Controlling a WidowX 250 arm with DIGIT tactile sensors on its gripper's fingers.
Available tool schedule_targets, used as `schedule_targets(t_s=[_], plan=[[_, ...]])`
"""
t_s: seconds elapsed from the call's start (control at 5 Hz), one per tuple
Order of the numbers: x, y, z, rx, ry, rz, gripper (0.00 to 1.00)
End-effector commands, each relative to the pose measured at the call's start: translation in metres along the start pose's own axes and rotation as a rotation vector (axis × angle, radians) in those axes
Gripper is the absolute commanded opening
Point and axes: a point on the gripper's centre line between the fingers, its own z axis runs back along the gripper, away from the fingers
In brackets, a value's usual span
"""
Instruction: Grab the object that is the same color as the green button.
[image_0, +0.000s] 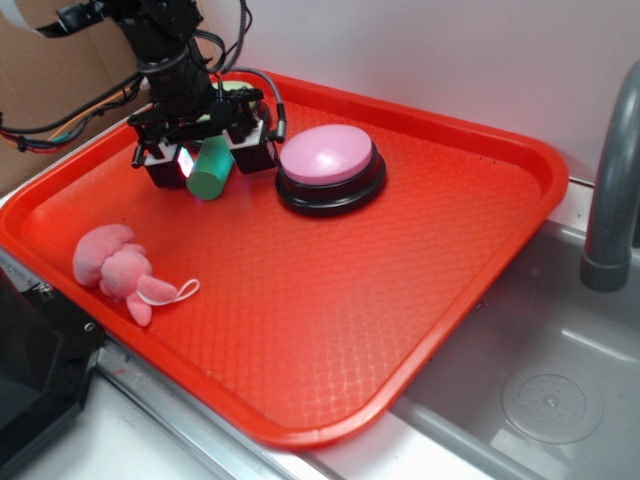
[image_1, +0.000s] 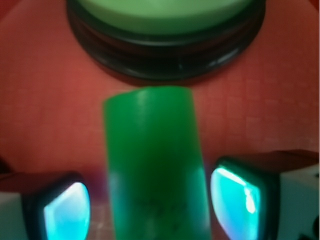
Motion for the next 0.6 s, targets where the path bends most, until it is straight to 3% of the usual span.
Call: schedule_targets(t_s=[0.0,0.2,0.4], plan=[[0.008,-0.002,0.008,0.024,-0.079,0.009,0.00],[0.013,-0.001,0.025,0.022,-0.049,-0.002,0.00],[0.008,-0.011,0.070,0.026,-0.051,-0.210,0.00]])
